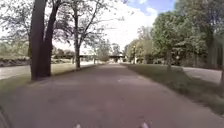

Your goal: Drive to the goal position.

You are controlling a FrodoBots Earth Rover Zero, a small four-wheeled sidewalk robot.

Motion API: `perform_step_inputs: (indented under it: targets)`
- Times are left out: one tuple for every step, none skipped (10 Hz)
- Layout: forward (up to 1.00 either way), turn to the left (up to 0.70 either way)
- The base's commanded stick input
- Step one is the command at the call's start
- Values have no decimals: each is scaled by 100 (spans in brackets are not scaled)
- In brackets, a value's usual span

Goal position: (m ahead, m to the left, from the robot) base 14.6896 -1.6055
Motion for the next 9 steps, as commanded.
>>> perform_step_inputs:
  targets:
    - [100, 0]
    - [100, 0]
    - [100, 0]
    - [100, 0]
    - [100, 0]
    - [100, 0]
    - [100, 0]
    - [100, 0]
    - [100, 0]
